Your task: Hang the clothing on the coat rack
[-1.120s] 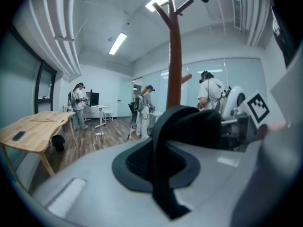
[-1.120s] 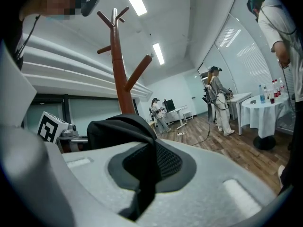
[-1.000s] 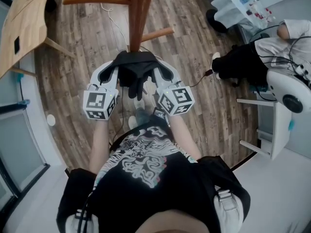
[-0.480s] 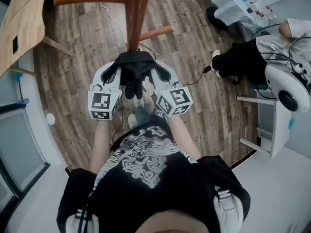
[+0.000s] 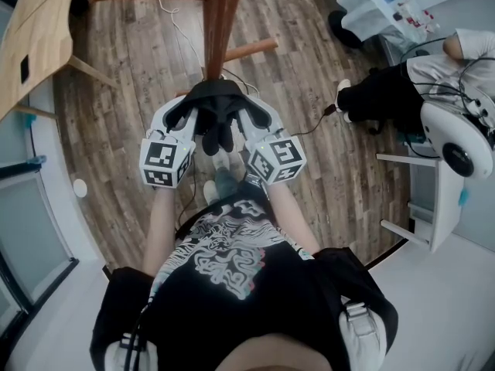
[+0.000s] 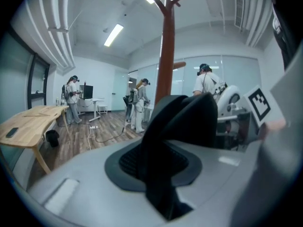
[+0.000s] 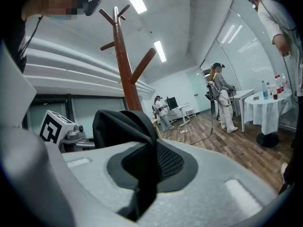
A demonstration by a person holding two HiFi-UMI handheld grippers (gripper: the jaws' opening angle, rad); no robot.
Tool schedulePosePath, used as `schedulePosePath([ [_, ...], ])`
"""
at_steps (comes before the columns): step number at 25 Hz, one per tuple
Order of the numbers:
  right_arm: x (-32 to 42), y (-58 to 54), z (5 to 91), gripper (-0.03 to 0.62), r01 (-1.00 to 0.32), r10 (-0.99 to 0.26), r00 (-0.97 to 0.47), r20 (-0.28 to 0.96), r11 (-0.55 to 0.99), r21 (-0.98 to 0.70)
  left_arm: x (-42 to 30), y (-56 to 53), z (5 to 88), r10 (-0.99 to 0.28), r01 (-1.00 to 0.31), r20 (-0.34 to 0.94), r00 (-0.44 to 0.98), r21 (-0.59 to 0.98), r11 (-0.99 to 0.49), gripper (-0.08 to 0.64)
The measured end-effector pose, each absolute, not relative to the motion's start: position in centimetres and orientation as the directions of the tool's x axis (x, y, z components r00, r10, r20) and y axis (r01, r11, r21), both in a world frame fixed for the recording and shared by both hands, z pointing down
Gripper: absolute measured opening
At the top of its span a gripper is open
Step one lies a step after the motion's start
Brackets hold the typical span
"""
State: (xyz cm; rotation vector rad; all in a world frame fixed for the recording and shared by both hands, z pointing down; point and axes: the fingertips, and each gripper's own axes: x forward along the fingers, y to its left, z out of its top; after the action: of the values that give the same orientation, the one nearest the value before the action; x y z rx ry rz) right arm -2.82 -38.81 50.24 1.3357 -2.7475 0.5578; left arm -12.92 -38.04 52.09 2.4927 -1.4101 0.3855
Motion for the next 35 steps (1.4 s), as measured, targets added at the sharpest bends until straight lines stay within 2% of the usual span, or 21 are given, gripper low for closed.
schedulePosePath([
  [2, -2.8, -38.7, 50.3, 0.028, -0.766, -0.752, -0.631, 0.188, 0.567, -0.303, -12.6, -37.9, 52.4, -0.785, -0.857, 0.358, 0.505, 0.098, -0.506, 0.059],
  [14, -2.7, -38.5, 50.6, 0.041, -0.773, -0.757, -0.624, 0.194, 0.56, -0.299, -12.6, -37.6, 52.7, -0.773, -0.851, 0.366, 0.518, 0.137, -0.506, 0.121],
  [18, -2.8, -38.3, 51.2, 0.08, -0.769, -0.75, -0.628, 0.208, 0.558, -0.312, -12.5, -37.3, 52.9, -0.771, -0.849, 0.364, 0.523, 0.144, -0.508, 0.127],
  [29, -2.4, -36.9, 51.5, 0.083, -0.771, -0.75, -0.627, 0.214, 0.556, -0.31, -12.3, -36.1, 53.1, -0.771, -0.849, 0.358, 0.527, 0.177, -0.498, 0.129],
  [35, -2.3, -35.7, 51.4, 0.083, -0.769, -0.752, -0.626, 0.207, 0.552, -0.323, -12.8, -34.9, 53.2, -0.772, -0.85, 0.354, 0.527, 0.213, -0.483, 0.152],
])
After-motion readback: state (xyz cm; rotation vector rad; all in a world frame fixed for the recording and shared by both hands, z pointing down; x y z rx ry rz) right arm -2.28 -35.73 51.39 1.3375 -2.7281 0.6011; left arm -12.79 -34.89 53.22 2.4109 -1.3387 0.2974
